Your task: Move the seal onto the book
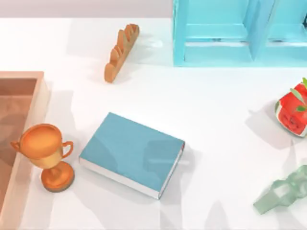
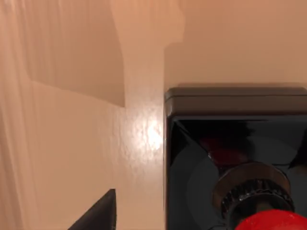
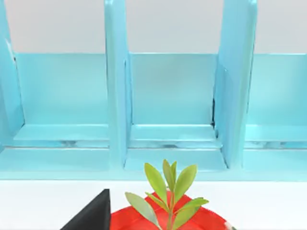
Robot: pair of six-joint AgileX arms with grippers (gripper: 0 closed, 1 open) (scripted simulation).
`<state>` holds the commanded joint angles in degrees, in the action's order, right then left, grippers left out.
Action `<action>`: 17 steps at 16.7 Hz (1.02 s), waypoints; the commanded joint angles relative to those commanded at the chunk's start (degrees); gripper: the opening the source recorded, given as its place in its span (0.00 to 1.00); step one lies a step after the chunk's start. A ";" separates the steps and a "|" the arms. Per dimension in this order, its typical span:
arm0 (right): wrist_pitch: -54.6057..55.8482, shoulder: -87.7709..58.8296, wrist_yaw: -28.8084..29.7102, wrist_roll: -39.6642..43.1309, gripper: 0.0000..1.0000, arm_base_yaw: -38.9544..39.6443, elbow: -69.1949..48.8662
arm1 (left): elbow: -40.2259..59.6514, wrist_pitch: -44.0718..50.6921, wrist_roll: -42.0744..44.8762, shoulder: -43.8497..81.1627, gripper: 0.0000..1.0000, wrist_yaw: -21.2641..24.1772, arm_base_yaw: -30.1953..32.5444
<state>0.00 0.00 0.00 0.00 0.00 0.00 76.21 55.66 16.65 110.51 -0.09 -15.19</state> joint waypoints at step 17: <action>0.00 0.00 0.00 0.00 1.00 0.00 0.00 | 0.00 0.00 0.00 0.00 0.00 0.00 0.00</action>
<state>0.00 0.00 0.00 0.00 0.00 0.00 76.21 55.66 16.65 110.51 -0.09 -15.19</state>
